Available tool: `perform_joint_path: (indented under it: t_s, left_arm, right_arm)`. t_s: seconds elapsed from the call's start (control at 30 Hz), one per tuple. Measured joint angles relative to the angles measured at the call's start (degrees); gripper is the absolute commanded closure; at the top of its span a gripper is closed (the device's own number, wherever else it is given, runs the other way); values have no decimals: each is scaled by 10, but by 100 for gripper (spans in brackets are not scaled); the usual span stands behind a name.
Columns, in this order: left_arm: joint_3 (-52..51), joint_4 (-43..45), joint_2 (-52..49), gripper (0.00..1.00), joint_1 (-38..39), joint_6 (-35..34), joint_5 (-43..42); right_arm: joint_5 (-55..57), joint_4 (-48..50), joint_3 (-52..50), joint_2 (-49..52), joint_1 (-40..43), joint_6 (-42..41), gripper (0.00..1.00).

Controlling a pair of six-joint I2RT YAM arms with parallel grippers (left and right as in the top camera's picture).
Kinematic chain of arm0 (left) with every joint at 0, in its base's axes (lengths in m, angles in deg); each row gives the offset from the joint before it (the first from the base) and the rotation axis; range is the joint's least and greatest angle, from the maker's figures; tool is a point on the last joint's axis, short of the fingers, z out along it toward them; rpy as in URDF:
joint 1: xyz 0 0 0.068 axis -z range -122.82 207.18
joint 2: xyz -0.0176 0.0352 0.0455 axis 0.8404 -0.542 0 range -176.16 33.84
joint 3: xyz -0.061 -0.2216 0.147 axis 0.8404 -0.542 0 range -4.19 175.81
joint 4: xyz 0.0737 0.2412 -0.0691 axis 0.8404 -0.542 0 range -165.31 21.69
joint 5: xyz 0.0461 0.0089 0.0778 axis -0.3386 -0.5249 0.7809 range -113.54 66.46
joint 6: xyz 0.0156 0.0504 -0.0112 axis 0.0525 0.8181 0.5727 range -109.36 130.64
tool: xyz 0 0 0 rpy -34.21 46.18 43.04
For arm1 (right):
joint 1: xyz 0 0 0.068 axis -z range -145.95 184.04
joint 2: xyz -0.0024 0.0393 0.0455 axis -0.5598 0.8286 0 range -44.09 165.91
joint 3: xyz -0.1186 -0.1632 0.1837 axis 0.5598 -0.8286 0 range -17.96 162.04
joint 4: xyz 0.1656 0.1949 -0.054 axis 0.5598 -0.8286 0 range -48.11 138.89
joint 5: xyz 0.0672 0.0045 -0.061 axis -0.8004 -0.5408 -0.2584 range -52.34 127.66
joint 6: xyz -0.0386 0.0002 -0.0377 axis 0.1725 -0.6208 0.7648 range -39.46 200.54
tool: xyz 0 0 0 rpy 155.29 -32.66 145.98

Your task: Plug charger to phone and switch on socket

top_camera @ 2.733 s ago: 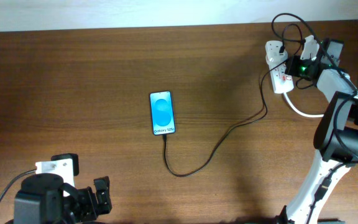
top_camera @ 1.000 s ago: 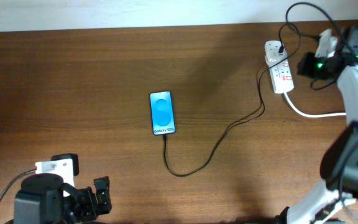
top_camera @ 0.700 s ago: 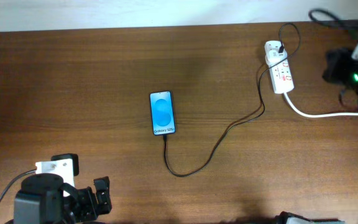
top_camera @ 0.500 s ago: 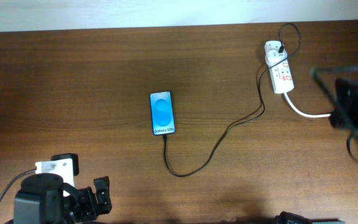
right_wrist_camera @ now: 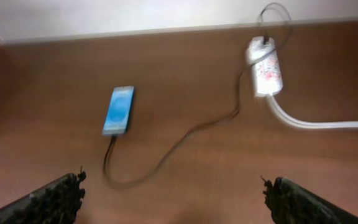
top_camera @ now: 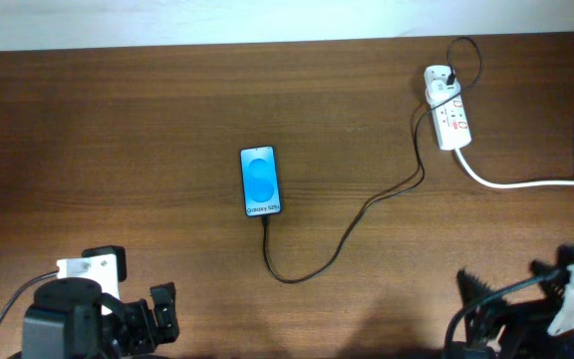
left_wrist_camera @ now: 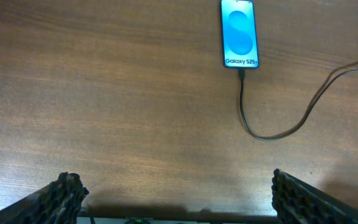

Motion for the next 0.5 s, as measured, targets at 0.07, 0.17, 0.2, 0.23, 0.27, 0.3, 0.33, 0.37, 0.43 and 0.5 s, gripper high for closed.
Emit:
perform_joint_path:
  t_s: [0.07,0.17,0.2,0.23,0.27,0.3,0.33,0.37,0.43,0.5]
  left_arm:
    - [0,0,0,1,0,0,0]
    - [0,0,0,0,0,0,0]
    - [0,0,0,1,0,0,0]
    - [0,0,0,1,0,0,0]
    - [0,0,0,1,0,0,0]
    - [0,0,0,1,0,0,0]
    - [0,0,0,1,0,0,0]
    - [0,0,0,1,0,0,0]
    - [0,0,0,1,0,0,0]
    - [0,0,0,1,0,0,0]
  right_arm:
    - [27,-55,1,0,-39,0,2]
    - [71,-74,28,-3,-70,0,2]
    - [79,-74,37,-13,-74,0,2]
    - [83,-74,40,-24,-74,0,2]
    - [87,-74,44,-51,-74,0,2]
    - [88,-74,47,-71,-74,0,2]
    - [90,-74,48,-91,-74,0,2]
    - [91,-74,50,-115,-75,0,2]
    - [93,-74,51,-158,-75,0,2]
    - [93,-74,54,-192,-75,0,2]
